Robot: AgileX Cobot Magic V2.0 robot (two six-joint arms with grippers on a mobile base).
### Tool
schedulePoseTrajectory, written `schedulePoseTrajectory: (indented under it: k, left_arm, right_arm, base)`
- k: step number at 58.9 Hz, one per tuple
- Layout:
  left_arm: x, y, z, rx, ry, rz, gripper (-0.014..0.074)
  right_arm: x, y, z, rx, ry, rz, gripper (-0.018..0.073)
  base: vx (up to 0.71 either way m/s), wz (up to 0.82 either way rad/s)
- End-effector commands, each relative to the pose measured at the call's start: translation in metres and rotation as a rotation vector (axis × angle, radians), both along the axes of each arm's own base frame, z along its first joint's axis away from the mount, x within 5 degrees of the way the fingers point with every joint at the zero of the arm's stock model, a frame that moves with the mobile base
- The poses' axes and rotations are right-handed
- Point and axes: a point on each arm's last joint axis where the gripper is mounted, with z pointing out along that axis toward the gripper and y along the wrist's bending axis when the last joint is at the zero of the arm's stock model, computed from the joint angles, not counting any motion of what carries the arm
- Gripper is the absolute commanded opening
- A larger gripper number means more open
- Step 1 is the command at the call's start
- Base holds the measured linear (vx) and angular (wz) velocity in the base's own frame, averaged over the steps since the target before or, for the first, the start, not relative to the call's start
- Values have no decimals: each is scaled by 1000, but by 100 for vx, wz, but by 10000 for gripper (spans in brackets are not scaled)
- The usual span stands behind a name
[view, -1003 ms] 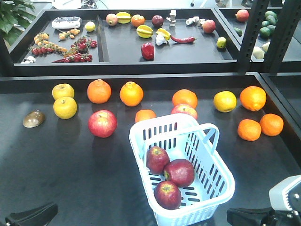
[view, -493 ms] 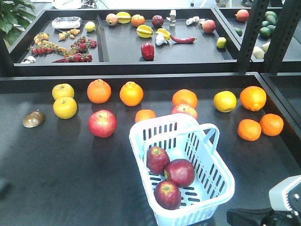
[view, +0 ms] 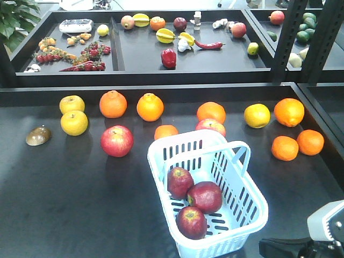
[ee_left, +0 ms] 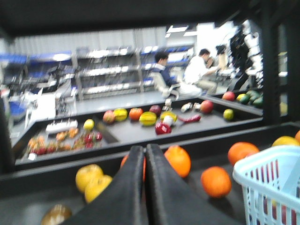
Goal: Pick three apples into basket with both arms
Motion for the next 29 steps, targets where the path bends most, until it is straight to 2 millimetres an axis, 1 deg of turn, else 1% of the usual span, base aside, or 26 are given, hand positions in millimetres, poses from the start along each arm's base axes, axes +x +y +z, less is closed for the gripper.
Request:
schedulePoseTrajectory:
  k: [1,15,23,29]
  left_arm:
    - [-2,2,5,-50,-13,27,-6]
    - [-1,1,-9,-225,178,24,-6]
    - [-1,2,-10,-275,194,27,-6]
    - [-1,2,-7,-298,165,20,-6]
  right_arm:
    - [4,0,9,23,-33,-20,-5]
    - [4,0,9,23,-33,-20,-5]
    - [4,0,9,23,-33,-20,-5]
    - [4,0,9,23,-33,-20,-5]
  base:
    - [0,0]
    - [0,0]
    - [0,0]
    - [0,0]
